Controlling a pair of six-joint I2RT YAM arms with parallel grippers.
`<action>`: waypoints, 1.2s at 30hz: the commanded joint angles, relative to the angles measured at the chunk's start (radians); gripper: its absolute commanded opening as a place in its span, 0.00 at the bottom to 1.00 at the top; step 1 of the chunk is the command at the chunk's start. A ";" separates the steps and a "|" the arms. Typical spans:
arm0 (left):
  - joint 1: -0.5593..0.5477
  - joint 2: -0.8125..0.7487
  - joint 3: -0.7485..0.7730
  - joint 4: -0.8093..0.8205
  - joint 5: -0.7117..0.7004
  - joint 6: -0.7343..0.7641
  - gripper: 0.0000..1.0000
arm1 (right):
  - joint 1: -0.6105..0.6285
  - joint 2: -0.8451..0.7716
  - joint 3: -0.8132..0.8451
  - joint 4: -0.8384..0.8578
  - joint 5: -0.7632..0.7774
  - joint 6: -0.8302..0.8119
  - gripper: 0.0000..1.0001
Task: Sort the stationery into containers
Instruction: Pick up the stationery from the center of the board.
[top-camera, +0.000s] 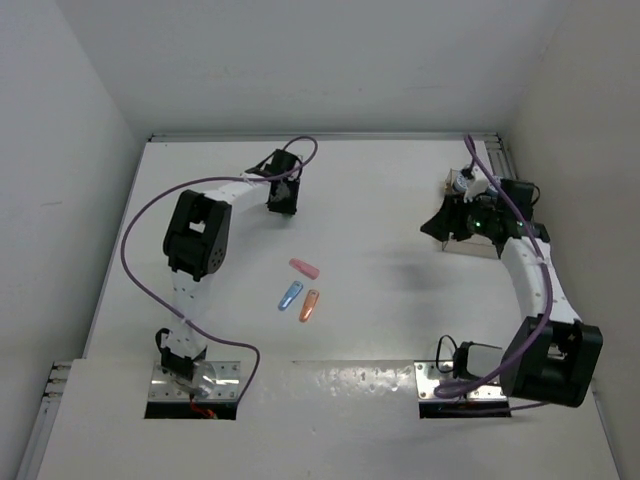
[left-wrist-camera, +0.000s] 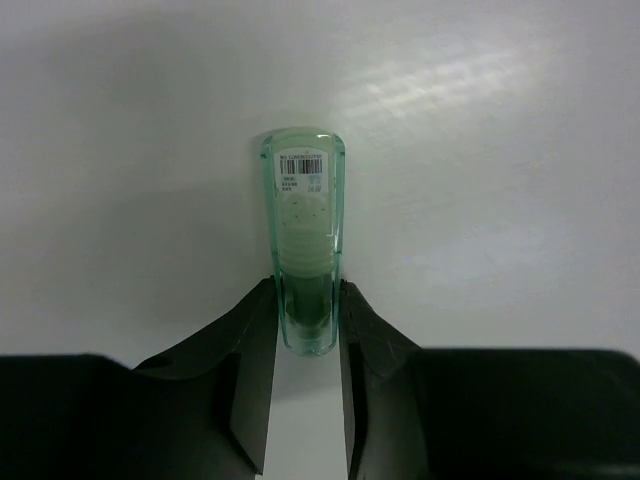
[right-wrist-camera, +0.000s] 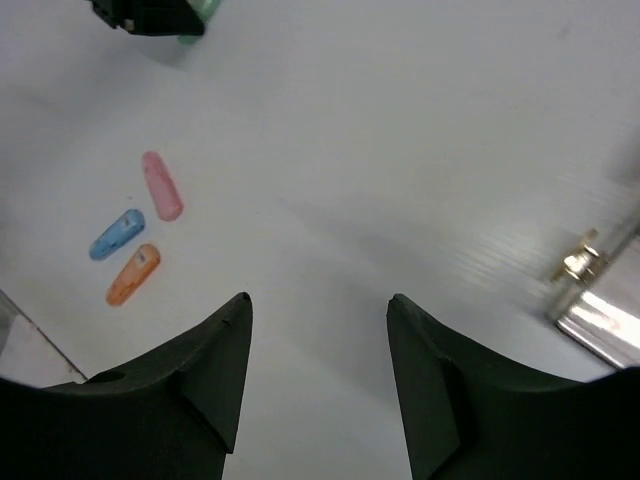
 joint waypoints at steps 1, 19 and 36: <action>0.036 -0.123 -0.055 0.032 0.338 0.160 0.05 | 0.085 0.025 0.081 0.049 -0.035 0.036 0.56; -0.021 -0.491 -0.348 0.049 1.113 0.133 0.03 | 0.662 -0.049 0.143 -0.089 0.033 -1.059 0.60; -0.099 -0.476 -0.319 -0.002 1.101 0.153 0.10 | 0.814 0.053 0.130 -0.025 0.138 -1.320 0.59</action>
